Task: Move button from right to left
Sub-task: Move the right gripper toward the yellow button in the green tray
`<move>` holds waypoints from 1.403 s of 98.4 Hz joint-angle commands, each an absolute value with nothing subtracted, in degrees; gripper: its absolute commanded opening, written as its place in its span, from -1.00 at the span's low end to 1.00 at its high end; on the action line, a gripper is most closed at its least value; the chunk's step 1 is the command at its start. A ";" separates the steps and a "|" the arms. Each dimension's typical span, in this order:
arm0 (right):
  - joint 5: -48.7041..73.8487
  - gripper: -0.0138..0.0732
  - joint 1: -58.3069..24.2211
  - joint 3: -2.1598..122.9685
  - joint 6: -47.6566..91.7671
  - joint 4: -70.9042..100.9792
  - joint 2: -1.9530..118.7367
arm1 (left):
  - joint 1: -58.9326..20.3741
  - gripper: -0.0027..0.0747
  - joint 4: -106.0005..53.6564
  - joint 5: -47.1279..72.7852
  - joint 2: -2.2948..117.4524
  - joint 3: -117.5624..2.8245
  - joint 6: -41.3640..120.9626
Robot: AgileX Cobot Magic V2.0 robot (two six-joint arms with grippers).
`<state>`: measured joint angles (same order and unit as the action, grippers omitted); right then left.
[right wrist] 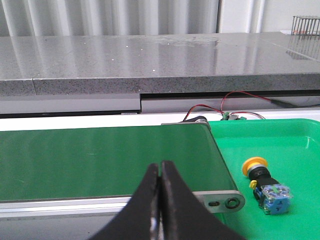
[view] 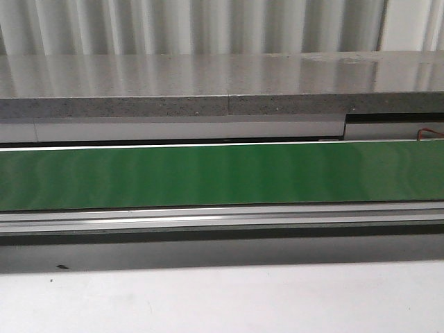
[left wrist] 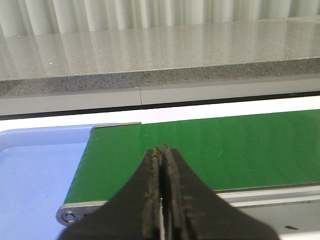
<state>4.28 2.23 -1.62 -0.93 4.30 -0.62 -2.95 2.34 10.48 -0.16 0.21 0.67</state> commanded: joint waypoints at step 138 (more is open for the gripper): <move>20.72 -0.84 2.52 17.23 -0.76 2.11 9.00 | -2.81 -0.98 2.15 6.18 -2.09 2.44 0.00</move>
